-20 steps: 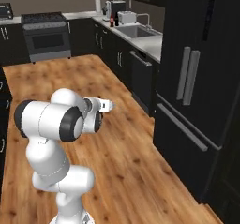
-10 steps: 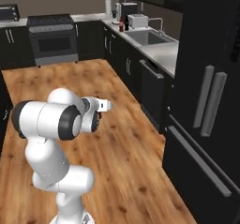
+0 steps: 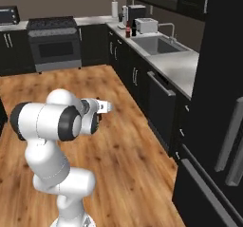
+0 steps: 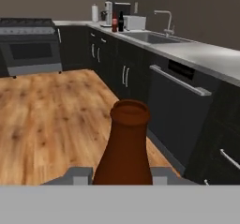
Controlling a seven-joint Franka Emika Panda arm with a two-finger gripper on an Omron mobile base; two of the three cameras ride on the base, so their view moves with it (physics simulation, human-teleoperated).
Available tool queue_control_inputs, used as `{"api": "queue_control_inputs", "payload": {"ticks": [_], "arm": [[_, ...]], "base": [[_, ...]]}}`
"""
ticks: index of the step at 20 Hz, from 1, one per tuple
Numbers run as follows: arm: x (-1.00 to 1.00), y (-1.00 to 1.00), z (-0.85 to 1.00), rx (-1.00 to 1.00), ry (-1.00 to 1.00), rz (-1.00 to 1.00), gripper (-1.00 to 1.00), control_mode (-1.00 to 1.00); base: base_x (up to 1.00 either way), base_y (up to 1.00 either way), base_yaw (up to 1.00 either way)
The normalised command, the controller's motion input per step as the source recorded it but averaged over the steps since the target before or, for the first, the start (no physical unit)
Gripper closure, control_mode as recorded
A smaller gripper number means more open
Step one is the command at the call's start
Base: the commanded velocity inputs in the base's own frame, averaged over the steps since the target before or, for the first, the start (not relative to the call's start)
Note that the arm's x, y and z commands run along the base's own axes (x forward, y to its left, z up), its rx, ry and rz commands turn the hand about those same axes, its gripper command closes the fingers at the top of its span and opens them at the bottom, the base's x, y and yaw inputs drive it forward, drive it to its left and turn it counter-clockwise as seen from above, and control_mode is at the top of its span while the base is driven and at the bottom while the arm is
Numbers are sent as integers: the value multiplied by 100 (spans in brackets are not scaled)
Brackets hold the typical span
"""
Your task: Place the large bottle from the dining counter next to the other large bottle outside the sink, and place the small bottle from the dining counter next to the other small bottle inside the sink.
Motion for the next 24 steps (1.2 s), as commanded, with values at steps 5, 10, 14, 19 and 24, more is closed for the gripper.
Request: {"api": "queue_control_inputs", "payload": {"ticks": [5, 10, 14, 19, 24], "arm": [[0, 0, 0, 0, 0, 0, 100, 100], [0, 0, 0, 0, 0, 0, 100, 100], [0, 0, 0, 0, 0, 0, 100, 100], [0, 0, 0, 0, 0, 0, 100, 100], [0, 0, 0, 0, 0, 0, 100, 100]], "base": [[94, 0, 0], [87, 0, -5], [88, 0, -10], [92, 0, -9], [84, 0, -11]]}}
